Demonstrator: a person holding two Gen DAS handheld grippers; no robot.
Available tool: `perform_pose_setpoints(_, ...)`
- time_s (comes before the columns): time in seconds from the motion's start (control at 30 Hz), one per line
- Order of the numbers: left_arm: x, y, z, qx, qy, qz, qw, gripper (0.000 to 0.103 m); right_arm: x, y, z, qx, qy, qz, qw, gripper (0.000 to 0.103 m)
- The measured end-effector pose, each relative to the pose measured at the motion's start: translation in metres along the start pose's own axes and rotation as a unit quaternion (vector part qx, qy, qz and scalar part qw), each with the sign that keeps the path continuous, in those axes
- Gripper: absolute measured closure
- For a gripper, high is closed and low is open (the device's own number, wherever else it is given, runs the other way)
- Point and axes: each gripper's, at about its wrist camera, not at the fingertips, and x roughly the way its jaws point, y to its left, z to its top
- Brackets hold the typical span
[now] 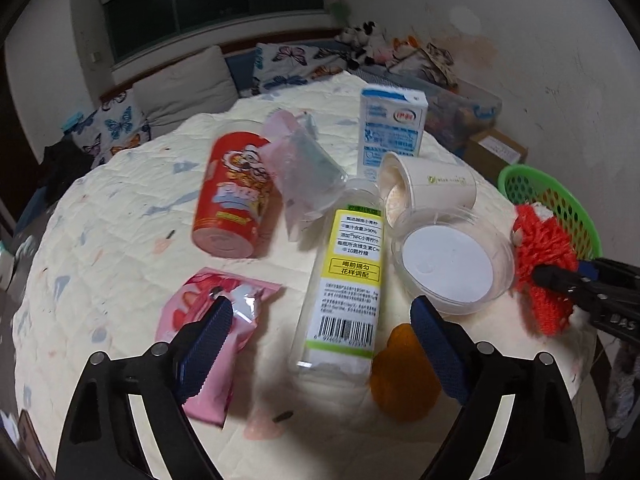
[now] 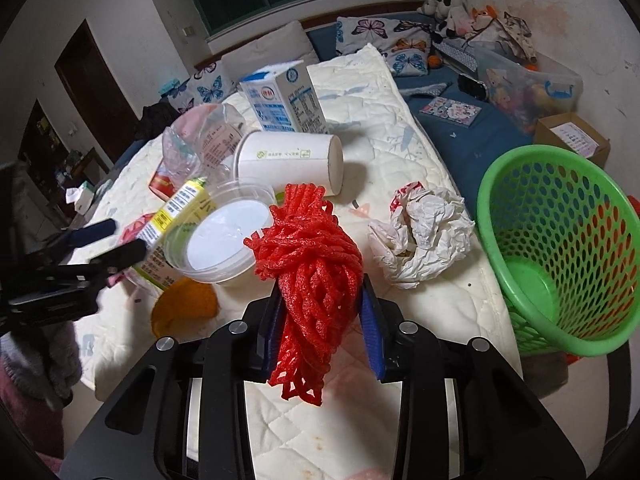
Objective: Collect trash
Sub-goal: 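Lift the red net bag with the right tool while the left tool grasps the juice bottle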
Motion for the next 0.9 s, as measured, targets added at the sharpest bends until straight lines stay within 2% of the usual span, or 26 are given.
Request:
perform_pose_setpoints(0.1,0.011,-0.001,0.006,0.011,0.012,-0.001,0.9999,0.028,-0.006,0.002,0.001,-0.004,-0.006,0.0,1.0,0.068)
perform_pose_setpoints(0.17,0.017,0.001,0.009,0.01,0.019,-0.005,0.9998,0.03,-0.008,0.002,0.001,-0.004,-0.008,0.0,1.0,0.068)
perform_pose_setpoints(0.47,0.04,-0.003,0.021,0.036,0.042,-0.012,0.9984,0.03,-0.009,0.0,0.001,-0.002,-0.008,-0.002,1.0,0.068)
perform_pose_setpoints(0.67,0.055,-0.012,0.033,0.057,0.045,-0.029,0.997,0.031,-0.013,-0.001,0.001,-0.002,-0.012,-0.003,1.0,0.068)
perform_pose_setpoints(0.73,0.062,-0.014,0.035,0.057,0.047,-0.033,0.9967,0.039,-0.016,-0.002,0.002,0.001,-0.013,0.001,1.0,0.068)
perform_pose_setpoints(0.8,0.064,-0.009,0.035,0.042,0.051,-0.065,0.9957,0.058,-0.019,-0.003,0.003,0.003,-0.016,0.002,1.0,0.068)
perform_pose_setpoints(0.83,0.064,-0.007,0.035,0.032,0.052,-0.077,0.9952,0.059,-0.021,-0.003,0.002,0.002,-0.017,0.001,1.0,0.068)
perform_pose_setpoints(0.9,0.061,-0.005,0.035,0.022,0.048,-0.076,0.9957,0.06,-0.024,-0.004,0.003,0.003,-0.021,-0.001,1.0,0.068)
